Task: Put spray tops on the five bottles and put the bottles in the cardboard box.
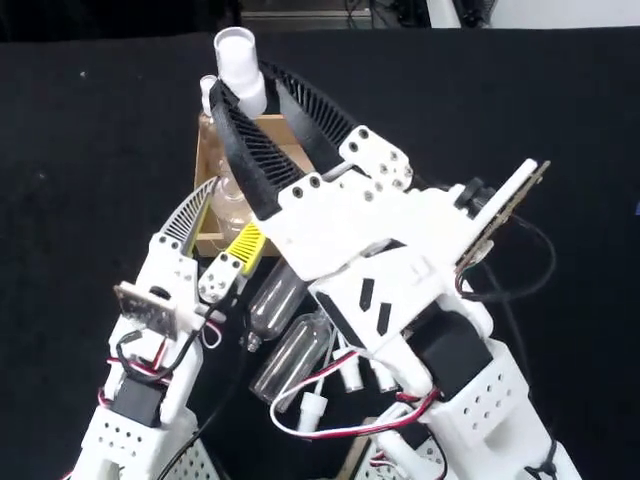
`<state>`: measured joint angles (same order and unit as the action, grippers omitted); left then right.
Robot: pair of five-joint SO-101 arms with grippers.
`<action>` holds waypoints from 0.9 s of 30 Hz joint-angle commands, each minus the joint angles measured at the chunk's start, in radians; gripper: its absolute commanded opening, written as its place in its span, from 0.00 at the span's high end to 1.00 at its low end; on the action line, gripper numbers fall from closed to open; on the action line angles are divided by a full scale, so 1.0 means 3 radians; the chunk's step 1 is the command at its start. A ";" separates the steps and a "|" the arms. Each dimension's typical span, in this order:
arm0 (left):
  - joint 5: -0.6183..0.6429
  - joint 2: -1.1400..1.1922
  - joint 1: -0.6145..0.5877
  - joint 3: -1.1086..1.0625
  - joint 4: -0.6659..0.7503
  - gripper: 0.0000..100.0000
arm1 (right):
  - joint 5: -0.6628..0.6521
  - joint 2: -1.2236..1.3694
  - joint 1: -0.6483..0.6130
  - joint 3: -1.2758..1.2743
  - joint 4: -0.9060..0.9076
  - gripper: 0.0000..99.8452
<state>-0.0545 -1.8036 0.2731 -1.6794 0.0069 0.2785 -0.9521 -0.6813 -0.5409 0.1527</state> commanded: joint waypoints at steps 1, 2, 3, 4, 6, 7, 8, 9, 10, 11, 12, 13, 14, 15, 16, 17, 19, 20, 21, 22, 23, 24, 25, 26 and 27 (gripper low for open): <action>-0.0010 -0.0061 0.0003 -0.0064 0.0245 0.96 | 0.0010 -0.0079 -0.0056 -0.0095 -0.0399 0.99; -0.0005 -0.0061 0.0008 -0.0064 0.0194 0.96 | 0.0010 -0.0079 -0.0056 -0.0171 -0.0542 0.99; 0.0005 -0.0061 0.0008 -0.0064 0.0097 0.96 | 0.0010 -0.0079 -0.0056 -0.0253 -0.0696 0.99; 0.0015 -0.0061 0.0023 -0.0064 -0.0026 0.96 | 0.0010 -0.0079 -0.0056 -0.0330 -0.0854 0.99; 0.0015 -0.0061 0.0038 -0.0064 -0.0194 0.96 | 0.0015 -0.0084 -0.0061 -0.0488 -0.1181 0.99; 0.0015 -0.0061 0.0033 -0.0064 -0.0184 0.96 | 0.0015 -0.0100 -0.0056 -0.0555 -0.1335 0.99; 0.0015 -0.0061 0.0028 -0.0064 -0.0169 0.96 | 0.0015 -0.0105 -0.0056 -0.0606 -0.1473 0.99; 0.0005 -0.0061 0.0033 -0.0064 -0.0164 0.96 | 0.0015 -0.0105 -0.0051 -0.0652 -0.1586 0.99; 0.0015 -0.0061 0.0033 -0.0064 -0.0164 0.96 | 0.0015 -0.0079 -0.0056 -0.0698 -0.1662 0.99; 0.0015 -0.0061 0.0033 -0.0064 -0.0164 0.96 | 0.0015 -0.0074 -0.0066 -0.0744 -0.1708 0.99; 0.0015 -0.0066 0.0033 -0.0064 -0.0159 0.96 | 0.0015 -0.0069 -0.0072 -0.0775 -0.1734 0.99; 0.0005 -0.0066 0.0033 -0.0064 -0.0123 0.96 | 0.0015 -0.0049 -0.0072 -0.0790 -0.1754 0.99; -0.0005 -0.0066 0.0018 -0.0064 -0.0046 0.96 | 0.0005 -0.0033 -0.0072 -0.0780 -0.1754 0.99; -0.0005 -0.0066 0.0003 -0.0064 0.0031 0.96 | 0.0005 -0.0018 -0.0066 -0.0770 -0.1754 0.99; -0.0005 -0.0066 0.0003 -0.0064 0.0092 0.96 | 0.0005 0.0003 -0.0061 -0.0754 -0.1754 0.99; -0.0005 -0.0066 0.0003 -0.0064 0.0123 0.96 | 0.0005 0.0028 -0.0061 -0.0749 -0.1754 0.99; 0.0000 -0.0061 0.0033 -0.0064 0.0107 0.96 | 0.0005 0.0090 -0.0061 -0.0734 -0.1754 0.99; 0.0005 -0.0061 0.0033 -0.0064 0.0092 0.96 | 0.0005 0.0125 -0.0066 -0.0724 -0.1759 0.99; 0.0010 -0.0061 0.0033 -0.0064 0.0082 0.96 | 0.0010 0.0161 -0.0066 -0.0713 -0.1765 0.99; 0.0010 -0.0061 0.0033 -0.0064 0.0092 0.96 | 0.0015 0.0197 -0.0066 -0.0678 -0.1770 0.99; 0.0010 -0.0061 0.0033 -0.0064 0.0092 0.96 | 0.0015 0.0243 -0.0072 -0.0652 -0.1795 0.99; 0.0015 -0.0061 0.0033 -0.0064 0.0092 0.96 | 0.0015 0.0289 -0.0072 -0.0621 -0.1831 0.99; 0.0015 -0.0061 0.0033 -0.0064 0.0092 0.96 | 0.0015 0.0330 -0.0072 -0.0601 -0.1872 0.99; 0.0015 -0.0061 0.0033 -0.0064 0.0092 0.96 | 0.0015 0.0376 -0.0072 -0.0591 -0.1908 0.99; 0.0015 -0.0061 0.0033 -0.0064 0.0092 0.96 | 0.0010 0.0412 -0.0072 -0.0591 -0.1928 0.99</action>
<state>-0.0545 -1.8036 0.2731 -1.6794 0.0146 0.2785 -0.9505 -0.6859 -0.7833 -0.3828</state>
